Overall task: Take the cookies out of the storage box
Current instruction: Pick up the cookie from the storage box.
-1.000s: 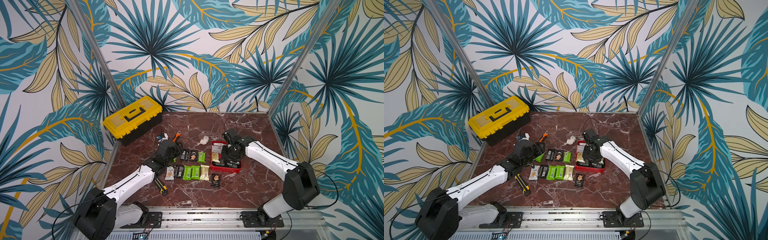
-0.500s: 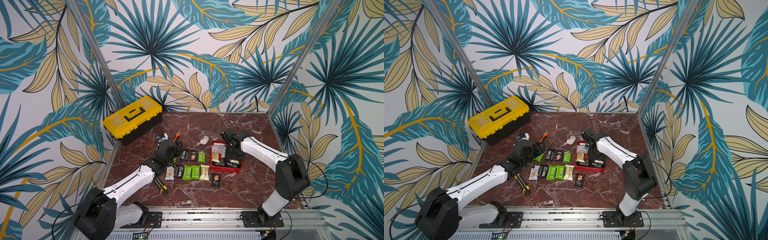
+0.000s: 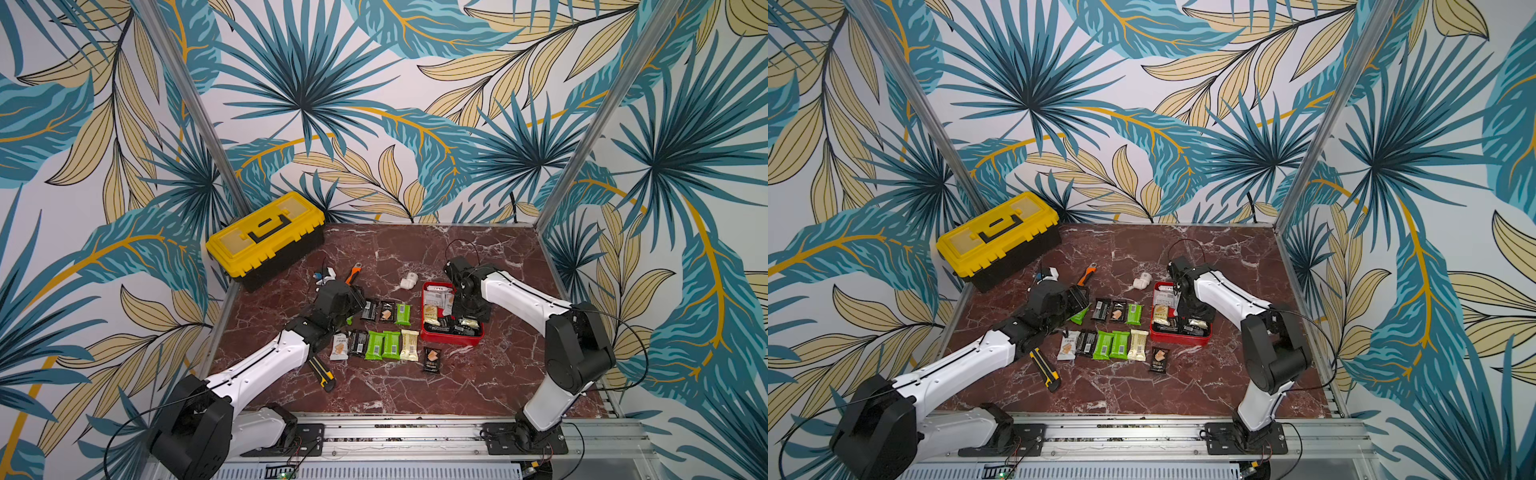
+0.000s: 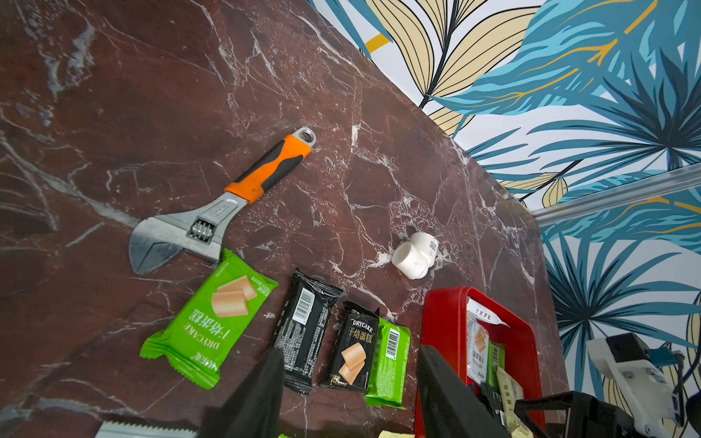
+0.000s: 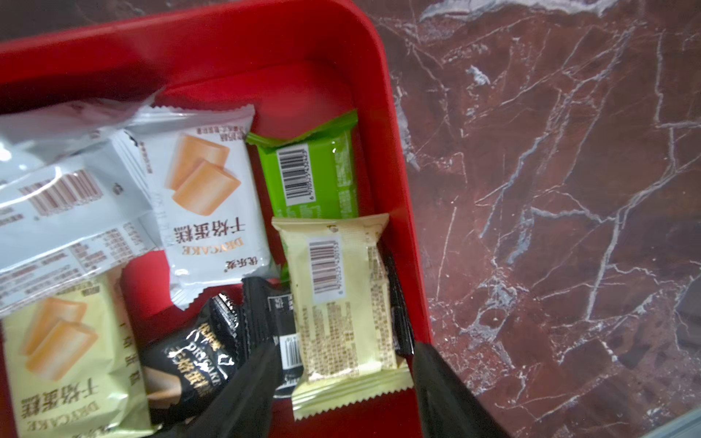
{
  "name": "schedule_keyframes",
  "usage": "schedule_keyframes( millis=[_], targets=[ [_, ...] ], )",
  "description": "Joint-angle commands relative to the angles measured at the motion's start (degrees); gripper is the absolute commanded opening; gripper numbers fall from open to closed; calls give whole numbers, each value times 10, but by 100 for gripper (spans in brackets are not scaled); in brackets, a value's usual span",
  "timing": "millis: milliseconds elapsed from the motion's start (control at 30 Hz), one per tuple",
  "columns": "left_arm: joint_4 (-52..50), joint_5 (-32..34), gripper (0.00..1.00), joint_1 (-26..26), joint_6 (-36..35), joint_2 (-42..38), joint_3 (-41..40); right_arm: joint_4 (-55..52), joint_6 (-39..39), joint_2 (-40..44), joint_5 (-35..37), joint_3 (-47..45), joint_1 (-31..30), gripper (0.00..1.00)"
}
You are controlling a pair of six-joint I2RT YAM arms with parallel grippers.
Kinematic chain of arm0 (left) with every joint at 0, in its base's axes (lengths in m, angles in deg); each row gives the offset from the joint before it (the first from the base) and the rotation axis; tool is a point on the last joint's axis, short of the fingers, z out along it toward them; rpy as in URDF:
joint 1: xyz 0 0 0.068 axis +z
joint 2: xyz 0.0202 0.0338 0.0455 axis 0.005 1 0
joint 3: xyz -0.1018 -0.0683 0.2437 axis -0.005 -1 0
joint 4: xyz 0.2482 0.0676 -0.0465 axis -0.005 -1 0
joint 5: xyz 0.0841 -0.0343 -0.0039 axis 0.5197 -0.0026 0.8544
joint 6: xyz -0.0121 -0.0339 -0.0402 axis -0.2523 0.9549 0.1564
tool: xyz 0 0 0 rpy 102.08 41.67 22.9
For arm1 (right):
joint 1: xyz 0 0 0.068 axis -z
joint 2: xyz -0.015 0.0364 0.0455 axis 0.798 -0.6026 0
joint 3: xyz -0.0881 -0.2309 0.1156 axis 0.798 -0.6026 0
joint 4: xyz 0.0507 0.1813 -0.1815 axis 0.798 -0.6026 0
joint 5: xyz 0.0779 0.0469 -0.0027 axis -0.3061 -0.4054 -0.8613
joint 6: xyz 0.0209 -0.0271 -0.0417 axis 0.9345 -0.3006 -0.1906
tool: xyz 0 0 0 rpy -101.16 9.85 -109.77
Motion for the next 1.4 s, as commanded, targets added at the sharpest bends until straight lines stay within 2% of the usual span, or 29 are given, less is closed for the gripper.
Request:
schedule_keyframes(
  millis=[0, 633, 833, 900, 1067, 1200, 1367],
  targets=[
    [-8, 11, 60, 3, -1, -8, 10, 4, 5, -9, -8, -3, 2, 59],
    [-18, 24, 60, 3, -2, -14, 10, 29, 9, -30, -27, -31, 13, 57],
    [-20, 28, 60, 3, -2, -13, 12, 67, -13, -29, -73, -23, 4, 55],
    [-20, 26, 60, 2, -1, -10, 14, 68, -14, -25, -72, -17, 3, 55],
    [-25, 22, 60, 3, 3, -8, 16, 65, 1, -31, -57, -26, 12, 65],
    [-25, 23, 60, 3, 3, -9, 16, 66, 8, -44, -62, -26, 18, 65],
    [-30, 22, 60, 3, 3, -9, 19, 66, 5, -60, -58, -12, 21, 61]
  ],
)
